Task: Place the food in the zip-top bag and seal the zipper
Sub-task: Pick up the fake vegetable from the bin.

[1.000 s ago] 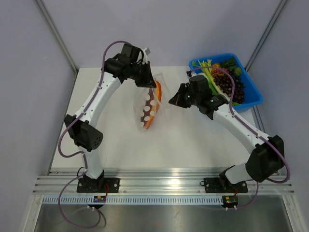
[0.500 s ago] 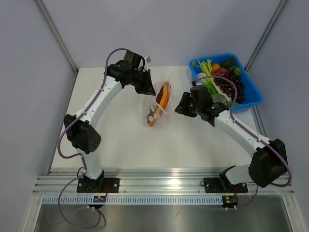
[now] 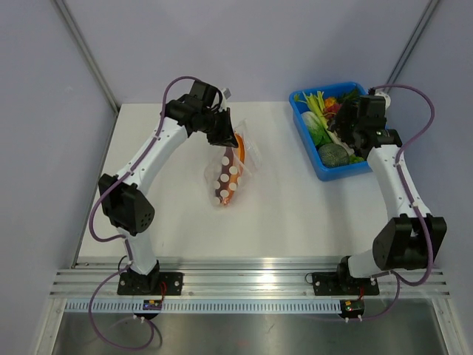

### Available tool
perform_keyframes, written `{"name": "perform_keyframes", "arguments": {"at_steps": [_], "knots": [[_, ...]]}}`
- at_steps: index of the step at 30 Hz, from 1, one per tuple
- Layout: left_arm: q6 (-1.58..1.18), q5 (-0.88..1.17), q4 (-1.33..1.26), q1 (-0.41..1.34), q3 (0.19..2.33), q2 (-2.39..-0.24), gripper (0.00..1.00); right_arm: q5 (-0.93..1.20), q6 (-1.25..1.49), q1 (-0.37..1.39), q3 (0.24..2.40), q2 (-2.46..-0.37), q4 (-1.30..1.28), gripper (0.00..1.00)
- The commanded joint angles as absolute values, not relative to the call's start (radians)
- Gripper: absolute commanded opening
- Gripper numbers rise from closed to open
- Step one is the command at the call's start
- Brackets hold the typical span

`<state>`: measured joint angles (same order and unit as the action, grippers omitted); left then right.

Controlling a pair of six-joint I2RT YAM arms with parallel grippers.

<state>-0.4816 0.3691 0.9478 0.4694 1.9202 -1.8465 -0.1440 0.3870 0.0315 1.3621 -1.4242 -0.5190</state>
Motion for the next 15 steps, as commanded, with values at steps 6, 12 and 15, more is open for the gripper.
{"name": "perform_keyframes", "arguments": {"at_steps": [6,12,15], "knots": [[-0.495,0.385,0.876,0.471,1.896,-1.787,0.0,-0.069,0.354,-0.078,1.489,-1.623,-0.607,0.96],[-0.499,0.382,0.858,0.471,1.85,-1.763,0.0,-0.075,0.339,-0.081,1.542,-1.666,-0.627,0.97],[-0.492,0.37,0.85,0.471,1.835,-1.743,0.0,-0.084,0.34,-0.089,1.565,-1.671,-0.626,0.97]]}}
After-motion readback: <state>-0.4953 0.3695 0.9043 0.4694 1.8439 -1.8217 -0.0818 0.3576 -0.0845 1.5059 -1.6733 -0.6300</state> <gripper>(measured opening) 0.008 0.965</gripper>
